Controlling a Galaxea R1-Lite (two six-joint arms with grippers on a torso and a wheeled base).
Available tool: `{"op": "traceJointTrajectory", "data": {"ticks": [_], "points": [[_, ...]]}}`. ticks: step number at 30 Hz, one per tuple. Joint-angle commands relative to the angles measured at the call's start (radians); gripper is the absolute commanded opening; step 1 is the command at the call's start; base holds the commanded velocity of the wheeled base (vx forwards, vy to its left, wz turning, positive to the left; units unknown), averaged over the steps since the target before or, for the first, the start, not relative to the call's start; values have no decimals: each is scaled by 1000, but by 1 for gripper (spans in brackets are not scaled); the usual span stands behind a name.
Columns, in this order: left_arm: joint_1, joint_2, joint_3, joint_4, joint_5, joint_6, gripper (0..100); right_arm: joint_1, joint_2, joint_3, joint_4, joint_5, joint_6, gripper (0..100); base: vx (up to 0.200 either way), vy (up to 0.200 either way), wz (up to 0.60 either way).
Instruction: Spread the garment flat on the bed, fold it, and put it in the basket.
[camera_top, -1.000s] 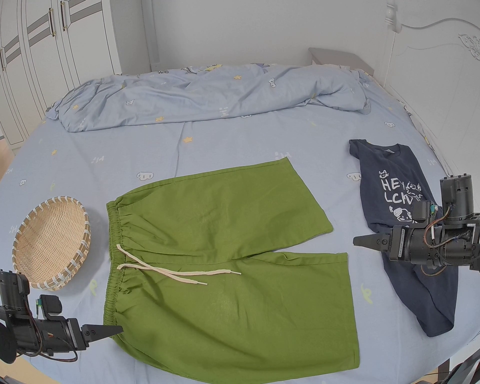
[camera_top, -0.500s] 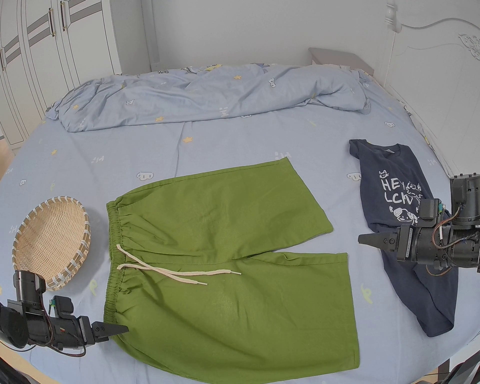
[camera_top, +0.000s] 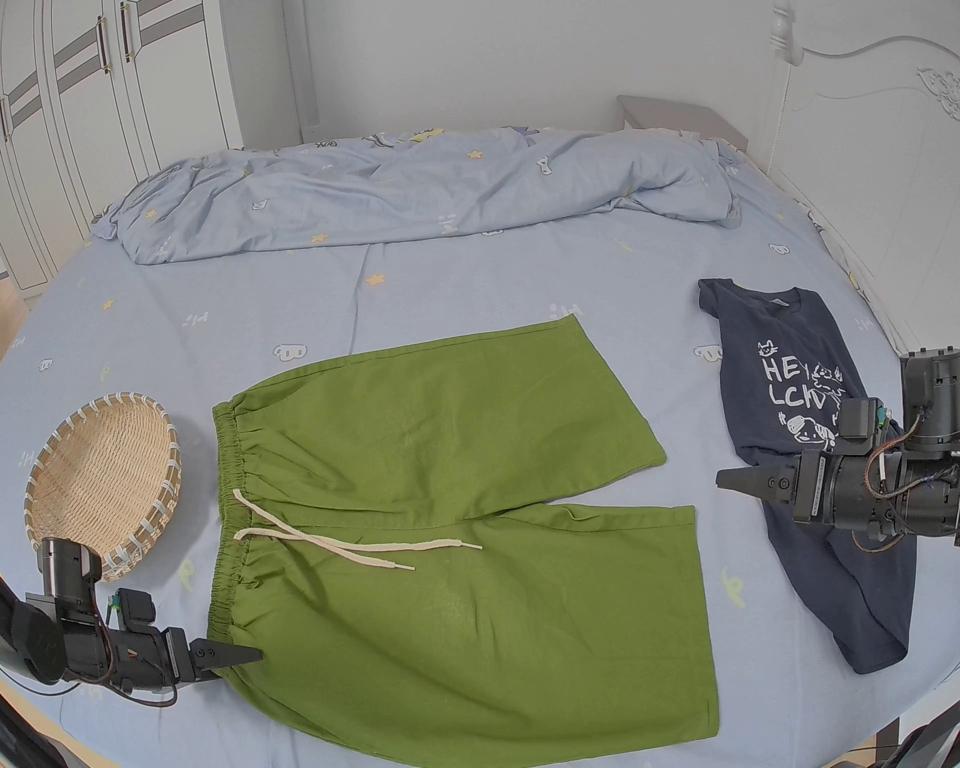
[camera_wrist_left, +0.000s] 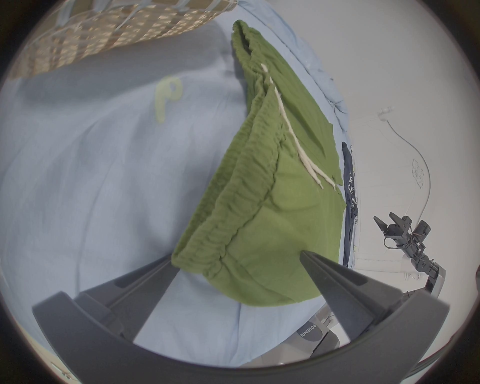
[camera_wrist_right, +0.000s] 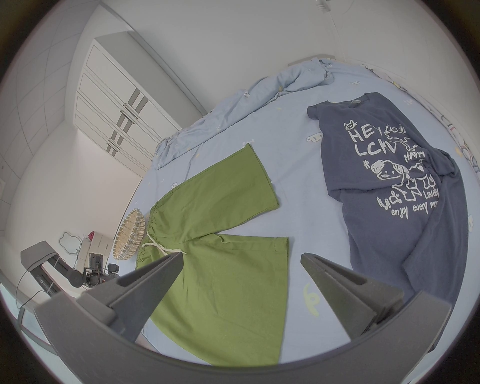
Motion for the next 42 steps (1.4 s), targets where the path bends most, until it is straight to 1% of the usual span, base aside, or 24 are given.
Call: {"op": "traceJointTrajectory", "data": {"ticks": [1, 9, 17, 25, 38, 39, 42], "points": [[0, 53, -19, -36, -5, -1, 100, 0, 5, 2, 0, 0, 0, 100, 0, 0, 0], [9, 122, -18, -116, -5, -1, 100, 0, 5, 6, -5, 0, 0, 100, 0, 0, 0], [7, 122, -18, -124, -8, -1, 100, 0, 3, 6, -5, 0, 0, 100, 0, 0, 0], [10, 81, 8, -141, -91, -7, 100, 0, 2, 6, -5, 0, 0, 100, 0, 0, 0], [27, 62, 21, -142, -94, -7, 100, 0, 0, 6, -5, 0, -1, 100, 0, 0, 0], [27, 61, 21, -142, -94, -7, 0, 0, 0, 6, -5, 0, -1, 100, 0, 0, 0], [30, 61, 22, -142, -94, -5, 0, 0, 2, 6, -5, 0, -1, 100, 0, 0, 0]]}}
